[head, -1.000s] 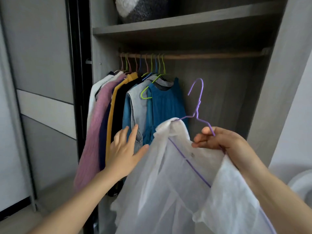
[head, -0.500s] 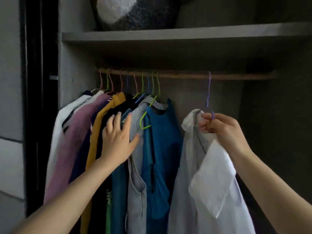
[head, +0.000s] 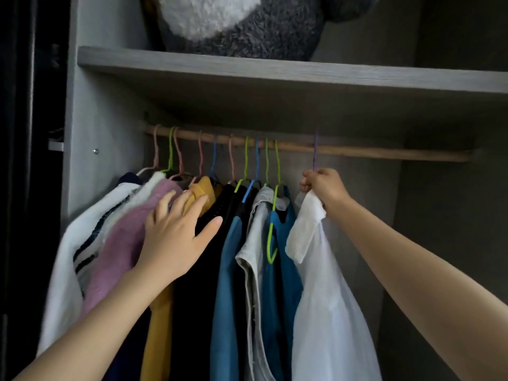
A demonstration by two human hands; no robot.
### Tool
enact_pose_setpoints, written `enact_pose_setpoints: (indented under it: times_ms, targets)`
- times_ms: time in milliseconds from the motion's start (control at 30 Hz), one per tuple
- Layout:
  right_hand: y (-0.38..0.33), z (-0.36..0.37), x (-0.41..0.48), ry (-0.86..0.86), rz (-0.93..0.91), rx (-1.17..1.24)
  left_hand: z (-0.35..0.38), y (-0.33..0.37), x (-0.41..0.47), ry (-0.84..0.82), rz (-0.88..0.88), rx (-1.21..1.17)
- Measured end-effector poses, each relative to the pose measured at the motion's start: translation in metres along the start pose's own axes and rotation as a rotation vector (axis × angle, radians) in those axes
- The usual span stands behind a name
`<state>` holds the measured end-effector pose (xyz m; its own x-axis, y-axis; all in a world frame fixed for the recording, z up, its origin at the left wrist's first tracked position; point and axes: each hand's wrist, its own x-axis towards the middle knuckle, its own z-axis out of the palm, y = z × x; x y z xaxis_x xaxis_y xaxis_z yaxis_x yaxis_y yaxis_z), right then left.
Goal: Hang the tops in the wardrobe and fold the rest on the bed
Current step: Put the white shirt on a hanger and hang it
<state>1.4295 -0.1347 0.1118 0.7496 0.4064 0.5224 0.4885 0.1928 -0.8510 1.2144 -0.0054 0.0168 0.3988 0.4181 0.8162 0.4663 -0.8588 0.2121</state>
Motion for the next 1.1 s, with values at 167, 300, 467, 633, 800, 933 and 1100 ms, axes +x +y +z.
enact_pose_setpoints:
  times_ms: [167, 300, 467, 633, 800, 933, 1100]
  targets:
    - [0.001, 0.029, 0.017, 0.006, -0.045, 0.003, 0.004, -0.021, -0.004, -0.001, 0.006, -0.003]
    - [0.009, 0.040, 0.023, -0.011, 0.009, 0.000, 0.004, -0.032, -0.008, -0.017, 0.010, 0.011]
    - [0.035, 0.050, 0.021, -0.067, 0.016, -0.198, 0.000, -0.029, -0.015, -0.016, 0.025, -0.018]
    - [0.035, 0.038, -0.003, -0.088, -0.168, -0.371, 0.002, -0.005, -0.024, 0.082, 0.151, -0.087]
    - [0.034, 0.001, -0.040, -0.004, -0.304, -0.464, 0.010, 0.039, -0.038, 0.351, 0.426, -0.050]
    - [0.055, -0.053, -0.081, 0.038, -0.207, -0.606, 0.035, 0.086, -0.060, 0.381, 0.625, -0.108]
    - [0.071, -0.140, -0.152, 0.118, 0.009, -0.741, 0.069, 0.147, -0.095, 0.237, 0.737, -0.303]
